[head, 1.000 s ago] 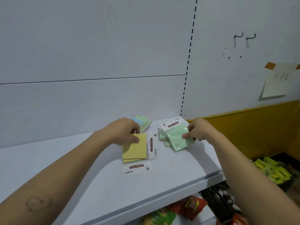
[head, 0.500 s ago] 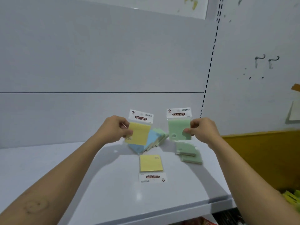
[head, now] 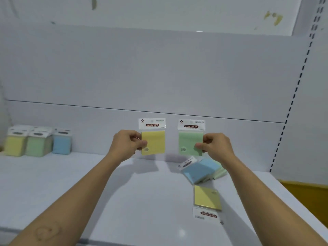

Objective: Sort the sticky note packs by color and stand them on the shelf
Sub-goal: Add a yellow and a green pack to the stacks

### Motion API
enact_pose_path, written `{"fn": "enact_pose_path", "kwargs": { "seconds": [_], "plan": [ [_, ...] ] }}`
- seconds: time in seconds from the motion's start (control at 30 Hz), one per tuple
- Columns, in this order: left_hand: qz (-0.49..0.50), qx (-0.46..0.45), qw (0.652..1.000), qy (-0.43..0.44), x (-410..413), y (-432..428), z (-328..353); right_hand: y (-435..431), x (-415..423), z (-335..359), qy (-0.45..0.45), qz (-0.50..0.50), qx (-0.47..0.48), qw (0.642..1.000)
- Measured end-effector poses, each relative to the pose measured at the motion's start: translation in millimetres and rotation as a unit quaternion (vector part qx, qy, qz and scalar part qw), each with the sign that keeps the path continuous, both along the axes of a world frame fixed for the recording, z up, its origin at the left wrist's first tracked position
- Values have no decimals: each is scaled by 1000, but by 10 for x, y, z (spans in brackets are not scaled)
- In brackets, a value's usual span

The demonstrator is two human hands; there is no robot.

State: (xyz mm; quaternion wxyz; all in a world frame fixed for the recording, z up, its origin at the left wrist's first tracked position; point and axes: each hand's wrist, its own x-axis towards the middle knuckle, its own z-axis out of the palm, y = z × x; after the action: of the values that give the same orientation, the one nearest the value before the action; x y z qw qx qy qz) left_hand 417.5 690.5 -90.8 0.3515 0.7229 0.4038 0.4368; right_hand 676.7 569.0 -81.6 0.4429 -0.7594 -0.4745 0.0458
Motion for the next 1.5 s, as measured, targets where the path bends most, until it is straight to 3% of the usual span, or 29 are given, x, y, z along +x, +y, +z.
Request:
{"fn": "enact_pose_path", "kwargs": {
  "seconds": [0.5,1.2,1.5],
  "plan": [
    [196,-6,981,14,-1701,96,-59,1020,-1505,-162,65,191,-1,979],
    [291,-2,957,-5,-4097,457,-250,1817,-3787,-178,83,245,-1,966],
    [321,-23,947,7,-4641,683,-418,2157,-4534,-338,86,267,0,960]
  ]
}}
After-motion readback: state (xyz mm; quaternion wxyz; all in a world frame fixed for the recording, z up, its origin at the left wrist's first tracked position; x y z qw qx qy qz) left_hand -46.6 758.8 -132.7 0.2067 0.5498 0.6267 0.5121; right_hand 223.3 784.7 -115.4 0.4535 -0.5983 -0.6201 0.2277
